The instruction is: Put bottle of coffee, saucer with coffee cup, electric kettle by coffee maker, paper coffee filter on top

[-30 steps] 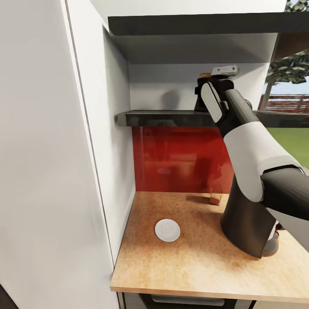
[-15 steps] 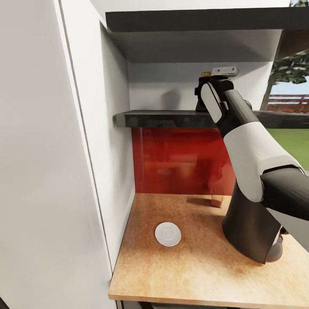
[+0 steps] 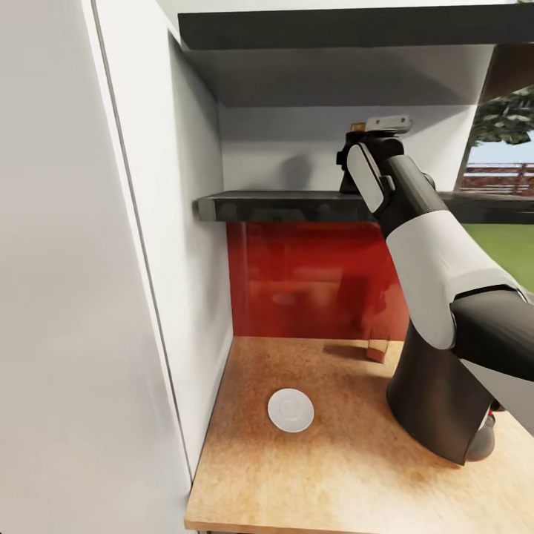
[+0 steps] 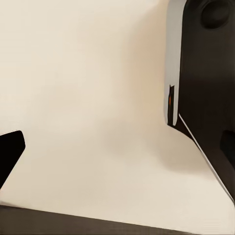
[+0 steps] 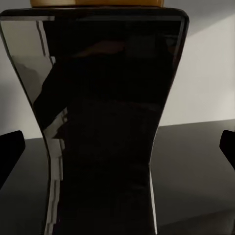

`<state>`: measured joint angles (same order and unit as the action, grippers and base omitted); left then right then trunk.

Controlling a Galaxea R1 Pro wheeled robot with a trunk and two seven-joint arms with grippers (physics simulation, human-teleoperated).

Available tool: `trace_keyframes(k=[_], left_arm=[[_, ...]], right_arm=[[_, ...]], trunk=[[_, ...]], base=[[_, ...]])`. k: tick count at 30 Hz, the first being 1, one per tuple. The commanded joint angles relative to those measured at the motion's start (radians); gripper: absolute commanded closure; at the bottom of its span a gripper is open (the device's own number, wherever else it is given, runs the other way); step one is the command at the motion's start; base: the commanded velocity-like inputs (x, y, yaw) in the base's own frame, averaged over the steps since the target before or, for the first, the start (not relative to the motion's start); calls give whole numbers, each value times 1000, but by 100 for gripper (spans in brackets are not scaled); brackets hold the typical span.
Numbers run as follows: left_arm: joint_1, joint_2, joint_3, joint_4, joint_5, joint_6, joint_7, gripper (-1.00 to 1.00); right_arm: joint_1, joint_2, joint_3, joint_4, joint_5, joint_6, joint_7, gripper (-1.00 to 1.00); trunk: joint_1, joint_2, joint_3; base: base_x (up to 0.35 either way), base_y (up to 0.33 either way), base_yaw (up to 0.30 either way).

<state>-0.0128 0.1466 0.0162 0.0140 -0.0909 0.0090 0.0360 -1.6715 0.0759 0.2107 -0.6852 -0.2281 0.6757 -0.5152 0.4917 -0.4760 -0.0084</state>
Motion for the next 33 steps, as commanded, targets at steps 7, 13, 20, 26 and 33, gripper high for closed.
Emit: trace_keyframes(k=[7, 13, 20, 26, 33], left_arm=[[-1, 1, 3, 1, -9, 8, 4, -100], [-1, -1, 3, 1, -9, 8, 4, -100], [-1, -1, 2, 1, -9, 8, 4, -100], [-1, -3, 2, 1, -9, 8, 4, -100], [-1, -5, 1, 1, -10, 8, 4, -100]], right_arm=[[-1, -1, 5, 0, -11, 2, -9, -100], [-1, -1, 4, 0, -11, 2, -9, -100], [0, -1, 4, 0, -10, 2, -9, -100], [0, -1, 4, 0, -10, 2, -9, -100], [0, -1, 4, -4, -10, 2, -9, -100]], trunk=[[0, -1, -1], [0, -1, -1], [0, -1, -1], [0, -1, -1], [0, -1, -1]], base=[[20, 9, 0], [64, 64, 0], [24, 5, 0], [99, 0, 0], [11, 0, 0]])
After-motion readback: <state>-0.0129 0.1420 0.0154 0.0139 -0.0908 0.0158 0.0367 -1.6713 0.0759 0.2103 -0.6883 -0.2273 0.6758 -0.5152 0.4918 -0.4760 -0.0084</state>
